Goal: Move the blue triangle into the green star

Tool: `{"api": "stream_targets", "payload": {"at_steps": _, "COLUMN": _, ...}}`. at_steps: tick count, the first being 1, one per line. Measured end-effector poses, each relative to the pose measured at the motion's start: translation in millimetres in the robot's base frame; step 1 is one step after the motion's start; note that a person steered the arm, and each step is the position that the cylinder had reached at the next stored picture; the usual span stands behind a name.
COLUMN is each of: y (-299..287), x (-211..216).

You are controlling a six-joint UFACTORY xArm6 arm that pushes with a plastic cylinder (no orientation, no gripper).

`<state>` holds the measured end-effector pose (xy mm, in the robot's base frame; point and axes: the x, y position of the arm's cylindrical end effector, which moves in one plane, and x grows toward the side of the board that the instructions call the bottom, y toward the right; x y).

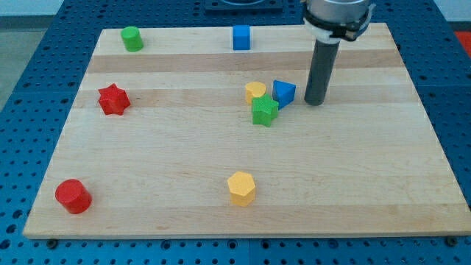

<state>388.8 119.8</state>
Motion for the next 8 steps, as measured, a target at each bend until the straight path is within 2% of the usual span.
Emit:
{"api": "stream_targets", "payload": {"at_steps": 2, "y": -9, "x": -28}}
{"api": "stream_targets", "payload": {"at_steps": 4, "y": -42, "x": -28}}
{"api": "stream_targets", "payload": {"at_steps": 8, "y": -47, "x": -13}}
